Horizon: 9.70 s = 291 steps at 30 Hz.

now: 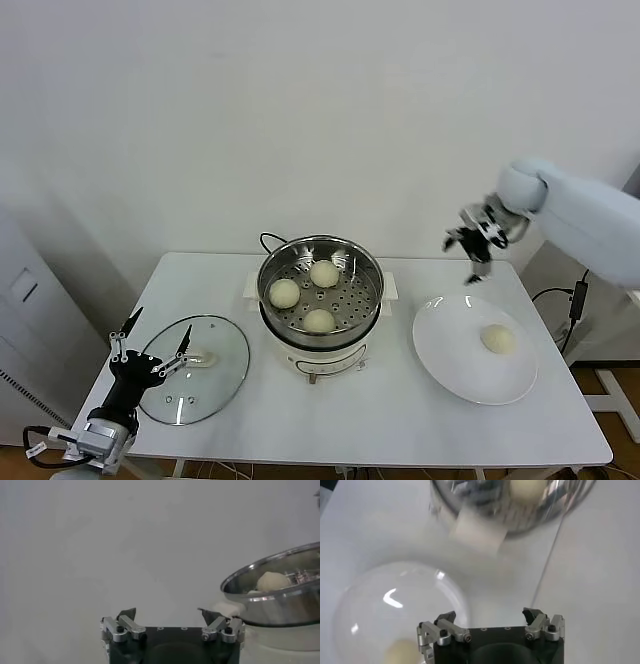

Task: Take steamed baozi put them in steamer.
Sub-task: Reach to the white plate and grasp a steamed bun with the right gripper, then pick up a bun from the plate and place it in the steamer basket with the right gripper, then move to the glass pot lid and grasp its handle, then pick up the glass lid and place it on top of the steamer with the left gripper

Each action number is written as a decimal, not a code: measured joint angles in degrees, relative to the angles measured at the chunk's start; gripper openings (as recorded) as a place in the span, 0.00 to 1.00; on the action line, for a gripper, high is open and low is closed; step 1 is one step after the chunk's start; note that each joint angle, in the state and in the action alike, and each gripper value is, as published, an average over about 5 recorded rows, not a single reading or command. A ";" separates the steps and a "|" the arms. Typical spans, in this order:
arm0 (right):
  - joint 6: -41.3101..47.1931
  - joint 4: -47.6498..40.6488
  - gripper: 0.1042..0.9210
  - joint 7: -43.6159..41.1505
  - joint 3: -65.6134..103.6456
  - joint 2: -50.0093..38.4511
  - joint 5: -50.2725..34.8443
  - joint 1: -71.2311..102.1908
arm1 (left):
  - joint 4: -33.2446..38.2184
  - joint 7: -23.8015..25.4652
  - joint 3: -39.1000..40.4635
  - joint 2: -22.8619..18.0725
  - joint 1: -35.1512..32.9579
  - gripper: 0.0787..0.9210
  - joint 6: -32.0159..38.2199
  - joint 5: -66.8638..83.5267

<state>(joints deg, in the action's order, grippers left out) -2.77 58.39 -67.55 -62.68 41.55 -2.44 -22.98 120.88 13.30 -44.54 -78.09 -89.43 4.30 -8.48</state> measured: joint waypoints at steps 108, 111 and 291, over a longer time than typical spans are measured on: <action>31.84 12.55 0.87 22.61 -14.88 18.18 -36.22 -8.54 | -1.53 -0.13 -1.06 0.73 1.12 0.88 0.03 0.86; 31.15 12.70 0.88 23.69 -12.21 16.88 -37.98 -8.47 | -1.31 -0.15 -0.76 0.88 1.17 0.88 -0.06 0.81; 0.17 47.89 0.88 52.70 122.21 28.19 -30.42 125.01 | -22.95 -0.79 58.90 2.84 49.18 0.05 -42.82 -61.01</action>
<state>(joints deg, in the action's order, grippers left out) -2.60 106.28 -14.85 59.53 69.74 -32.86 102.02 97.93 12.50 14.36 -75.25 -40.25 -38.52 -69.48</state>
